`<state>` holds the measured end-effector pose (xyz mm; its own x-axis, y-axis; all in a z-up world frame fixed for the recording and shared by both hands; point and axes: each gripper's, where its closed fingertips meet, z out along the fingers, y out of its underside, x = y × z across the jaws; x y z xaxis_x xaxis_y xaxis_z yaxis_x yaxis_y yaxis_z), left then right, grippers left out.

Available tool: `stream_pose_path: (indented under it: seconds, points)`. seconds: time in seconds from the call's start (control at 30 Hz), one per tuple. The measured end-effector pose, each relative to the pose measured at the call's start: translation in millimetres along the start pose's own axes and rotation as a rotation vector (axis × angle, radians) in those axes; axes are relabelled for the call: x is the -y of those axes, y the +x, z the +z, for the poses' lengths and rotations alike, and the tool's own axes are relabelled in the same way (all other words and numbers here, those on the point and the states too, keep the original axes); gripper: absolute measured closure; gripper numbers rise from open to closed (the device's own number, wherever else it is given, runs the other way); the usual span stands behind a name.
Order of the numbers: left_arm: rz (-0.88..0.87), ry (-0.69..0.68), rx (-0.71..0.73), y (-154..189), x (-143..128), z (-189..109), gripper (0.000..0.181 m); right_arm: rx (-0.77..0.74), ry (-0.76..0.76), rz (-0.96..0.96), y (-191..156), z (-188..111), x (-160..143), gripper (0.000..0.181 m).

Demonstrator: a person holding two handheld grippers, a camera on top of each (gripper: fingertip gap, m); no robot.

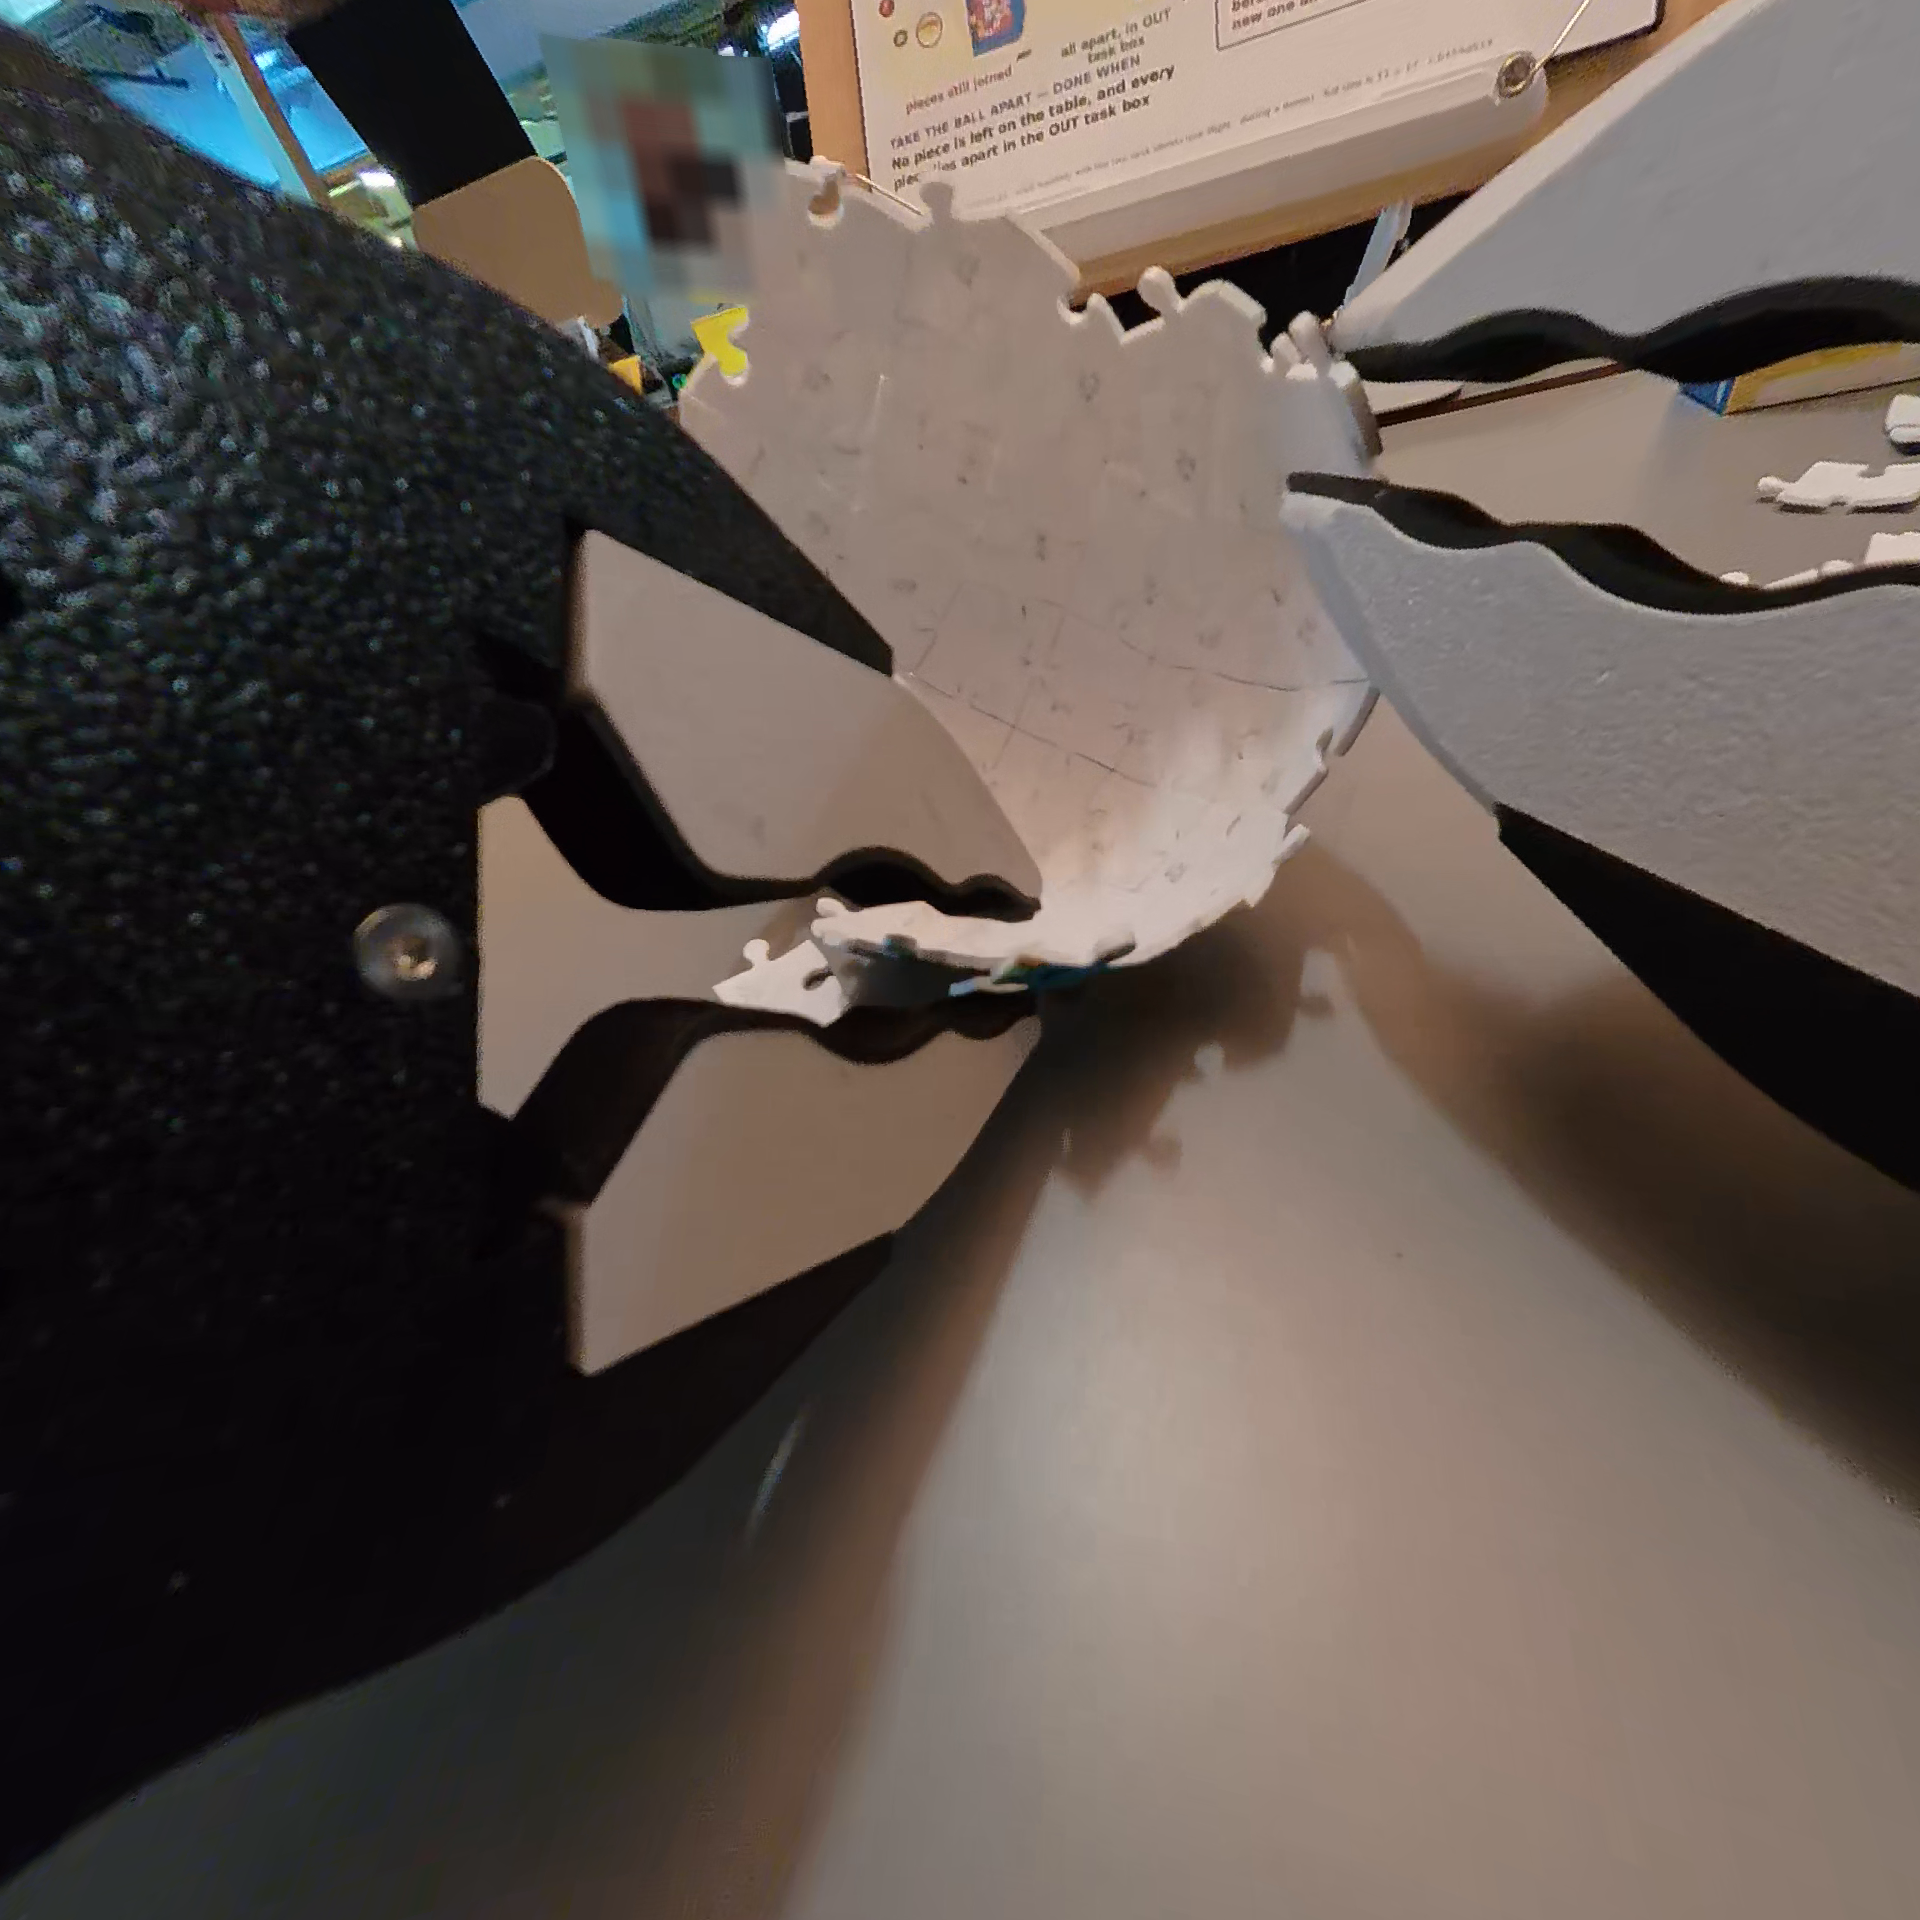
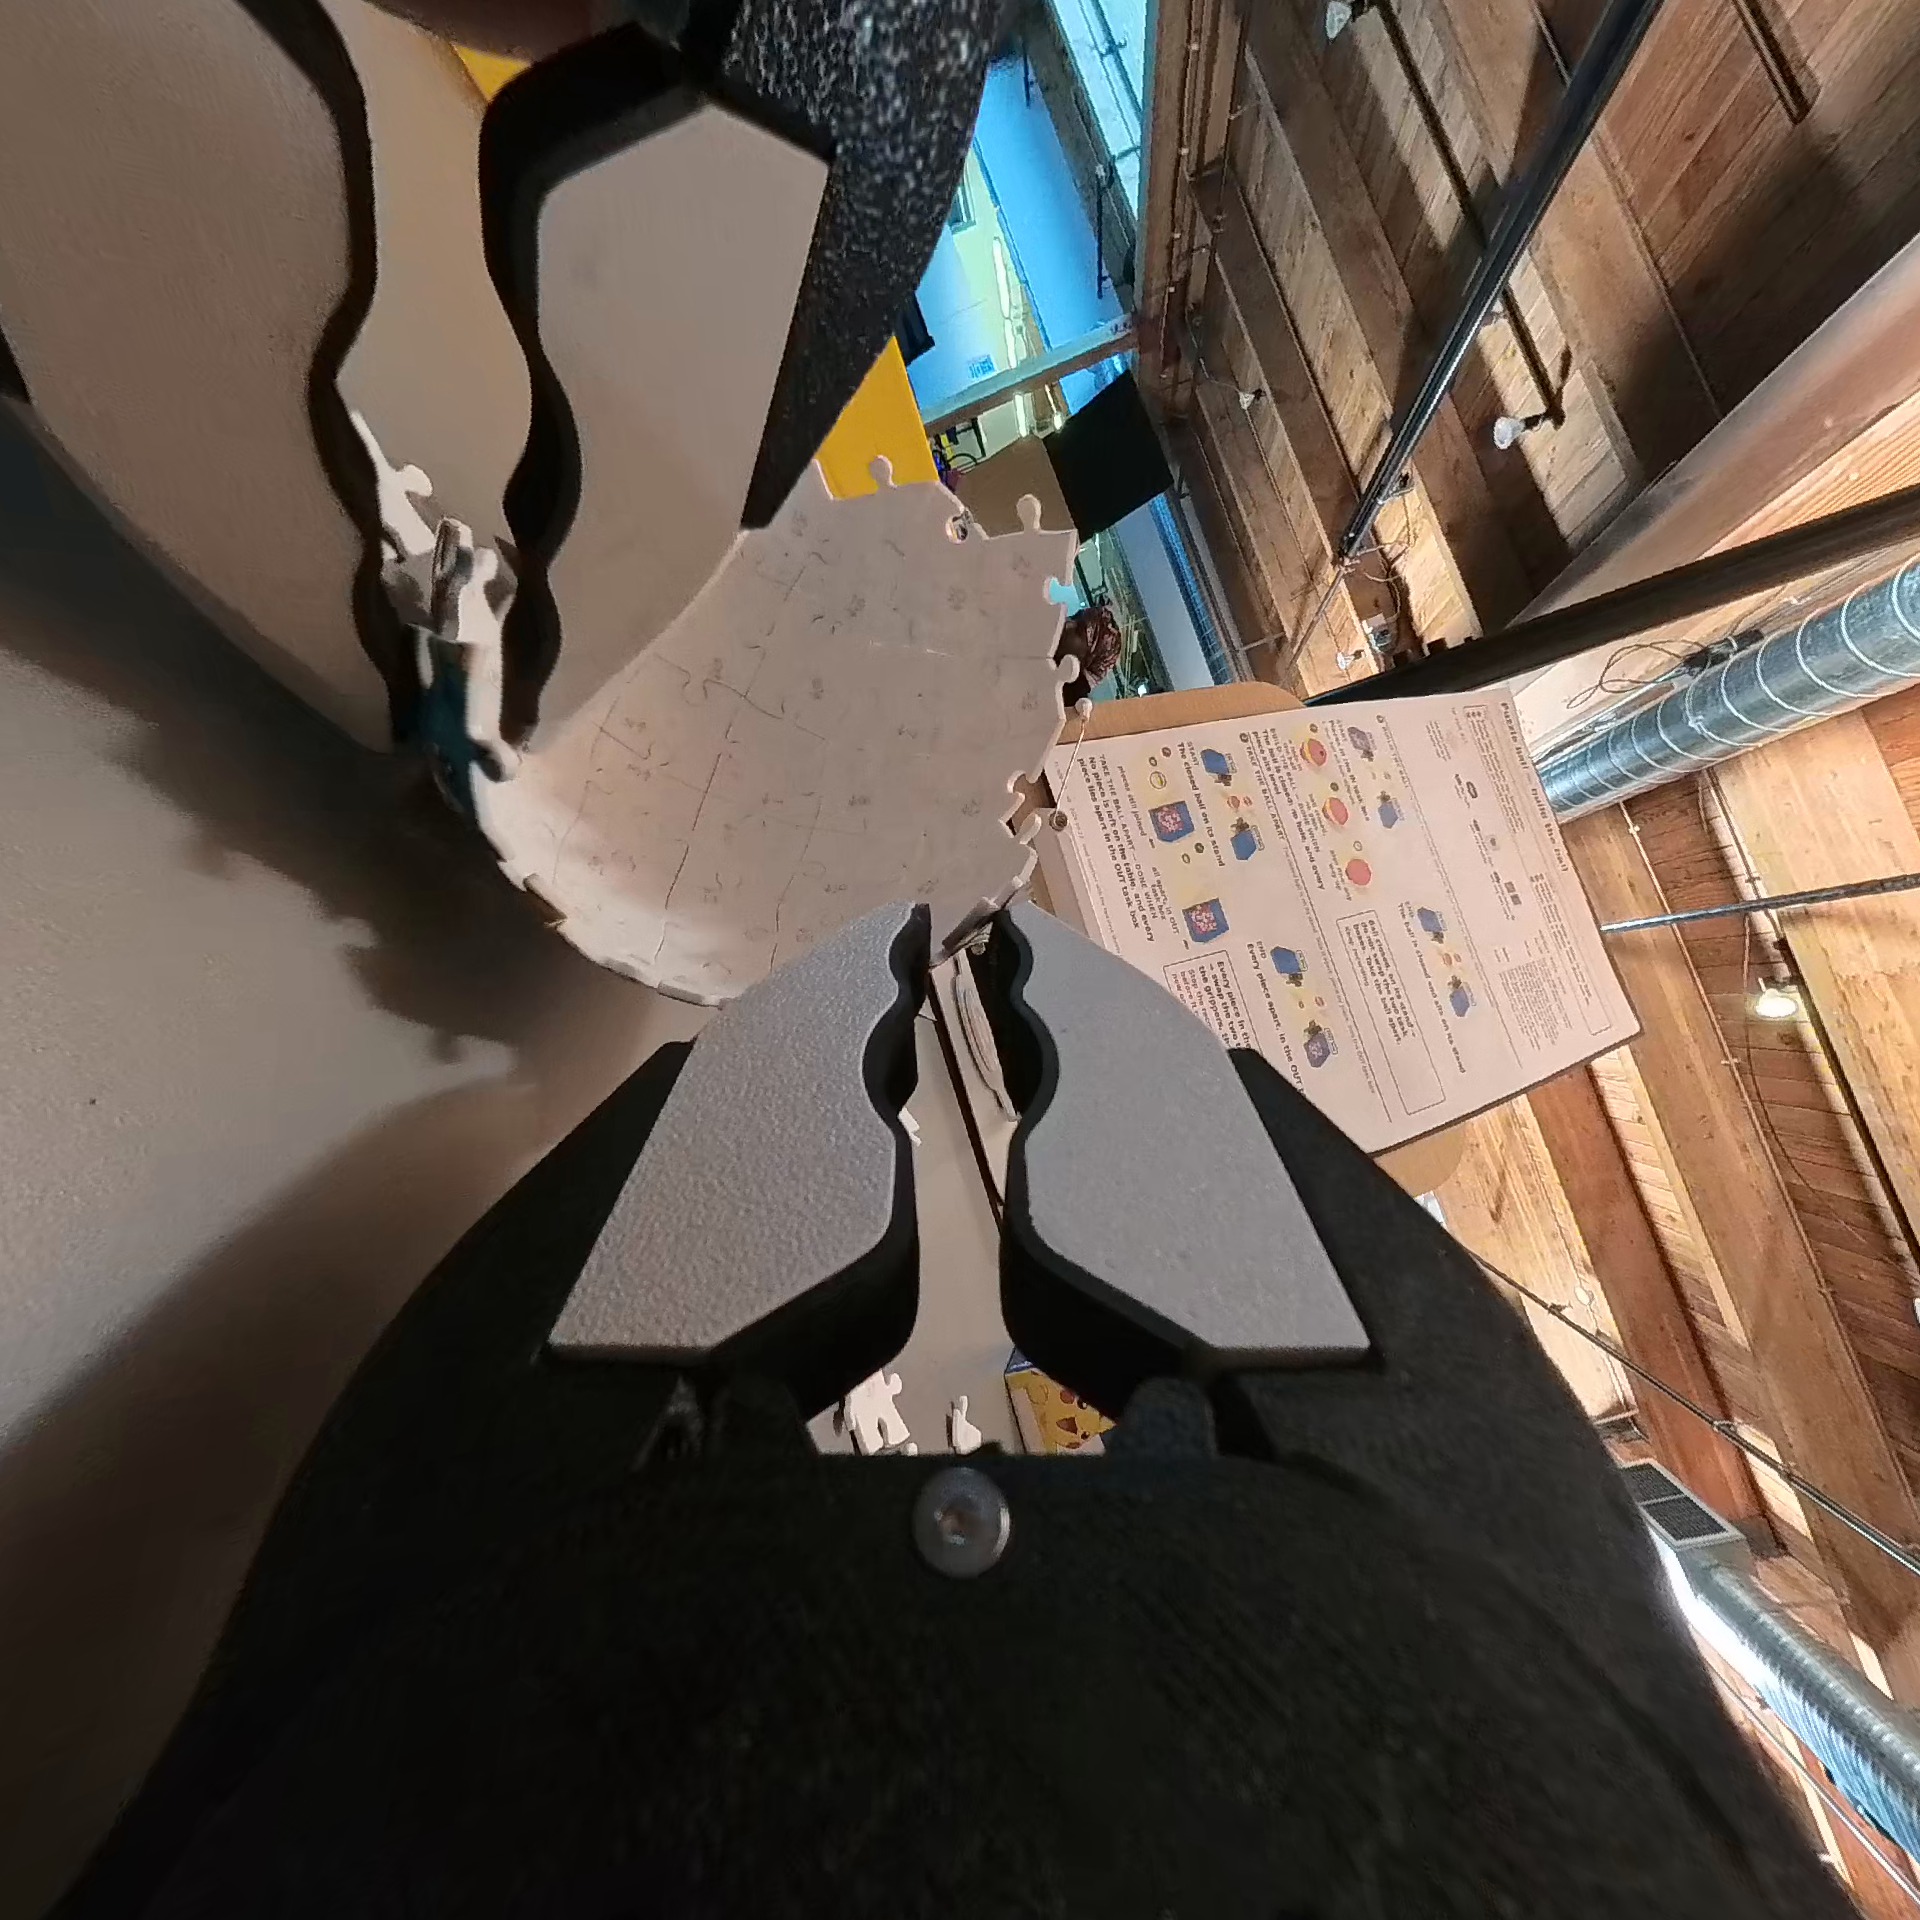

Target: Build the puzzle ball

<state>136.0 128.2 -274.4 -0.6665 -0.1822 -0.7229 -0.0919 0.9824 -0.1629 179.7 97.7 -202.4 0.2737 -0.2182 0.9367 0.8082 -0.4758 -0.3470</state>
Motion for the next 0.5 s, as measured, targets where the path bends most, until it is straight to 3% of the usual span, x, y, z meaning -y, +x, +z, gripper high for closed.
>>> stream_pose_path:
  seconds: [0.5]
  points:
    - [0.079,-0.022,-0.005,0.1,-4.3,3.2,0.177,0.002,-0.004,0.001,-0.1,0.0,-0.7,0.17]
